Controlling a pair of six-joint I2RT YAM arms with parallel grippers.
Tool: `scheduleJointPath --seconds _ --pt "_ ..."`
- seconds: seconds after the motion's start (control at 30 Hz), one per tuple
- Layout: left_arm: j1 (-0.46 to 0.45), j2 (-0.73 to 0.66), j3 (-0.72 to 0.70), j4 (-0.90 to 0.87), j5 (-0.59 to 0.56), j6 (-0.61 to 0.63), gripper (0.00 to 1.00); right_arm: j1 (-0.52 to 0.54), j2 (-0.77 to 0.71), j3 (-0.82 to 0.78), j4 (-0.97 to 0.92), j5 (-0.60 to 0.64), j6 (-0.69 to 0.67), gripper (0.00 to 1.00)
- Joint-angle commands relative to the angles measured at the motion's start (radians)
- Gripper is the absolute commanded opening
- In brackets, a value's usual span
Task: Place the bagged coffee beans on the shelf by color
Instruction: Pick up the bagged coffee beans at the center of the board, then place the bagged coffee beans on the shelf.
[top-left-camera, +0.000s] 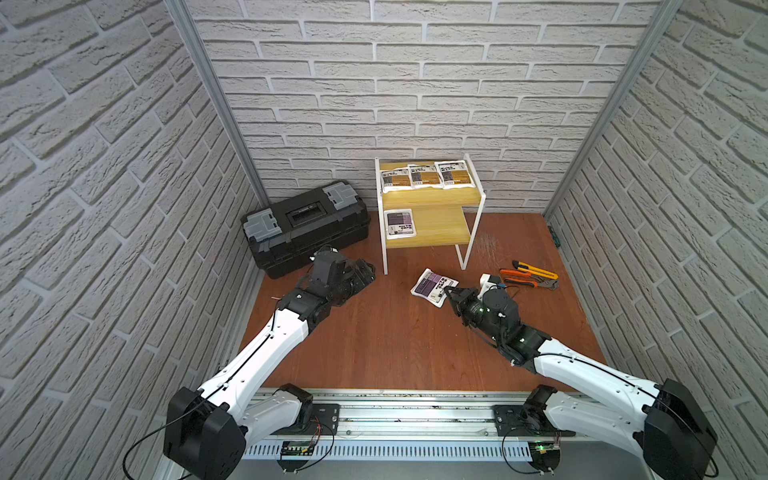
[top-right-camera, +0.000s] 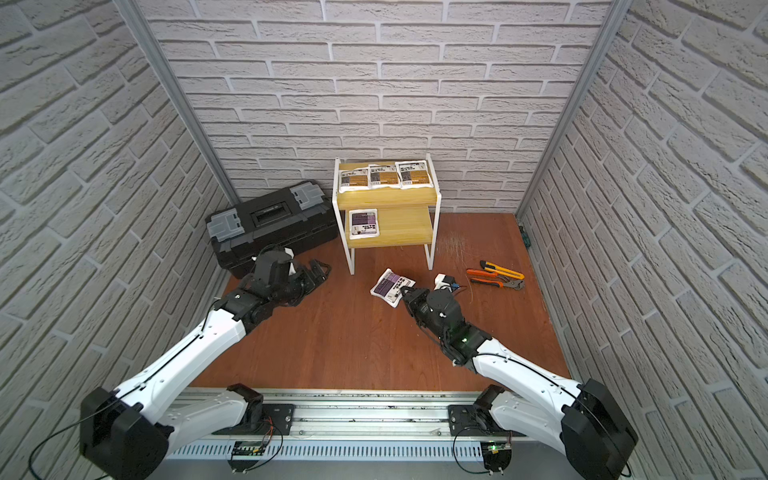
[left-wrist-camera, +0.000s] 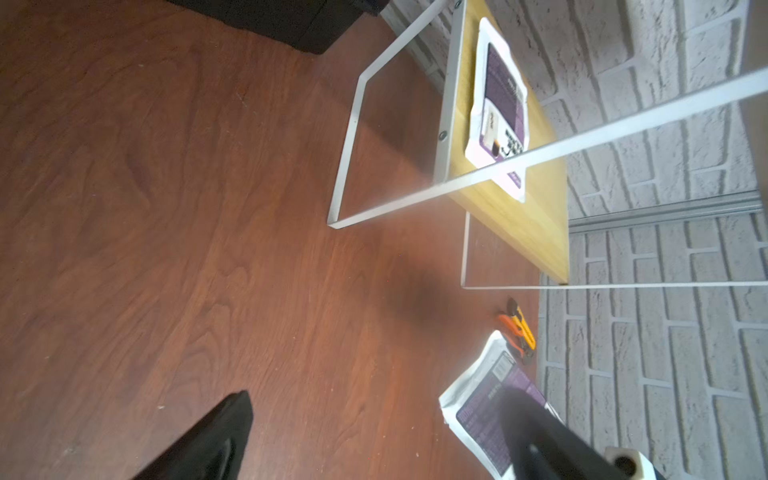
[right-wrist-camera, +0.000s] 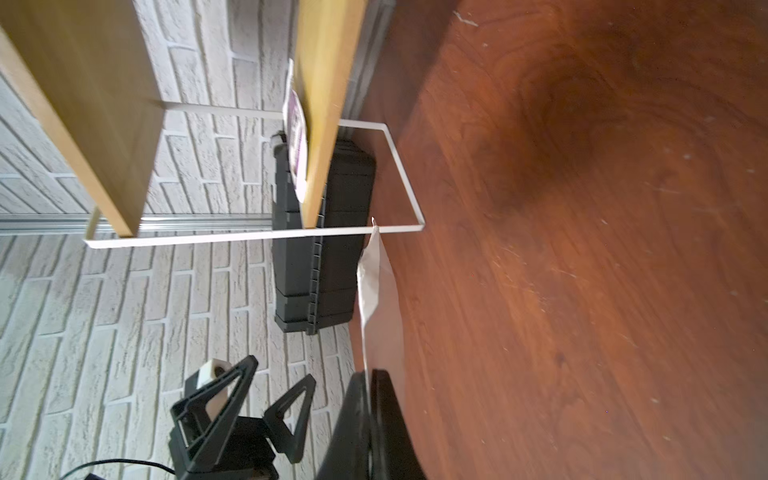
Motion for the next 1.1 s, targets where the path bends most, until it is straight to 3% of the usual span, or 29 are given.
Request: scheduleJointPath --seconds 0.0,0.43,1.07 --pt "0.009 0.005 0.031 0.066 0.016 -0.024 0.99 0.009 0.029 0.053 0.111 0.071 -0.011 0.03" --pt "0.018 0.112 0.126 0.074 0.053 0.032 0.98 0.001 0.195 0.186 0.244 0.328 0.005 0.03" --pt "0.025 0.145 0.161 0.043 0.074 0.107 0.98 -0.069 0.452 0.344 0.324 0.453 0.130 0.03"
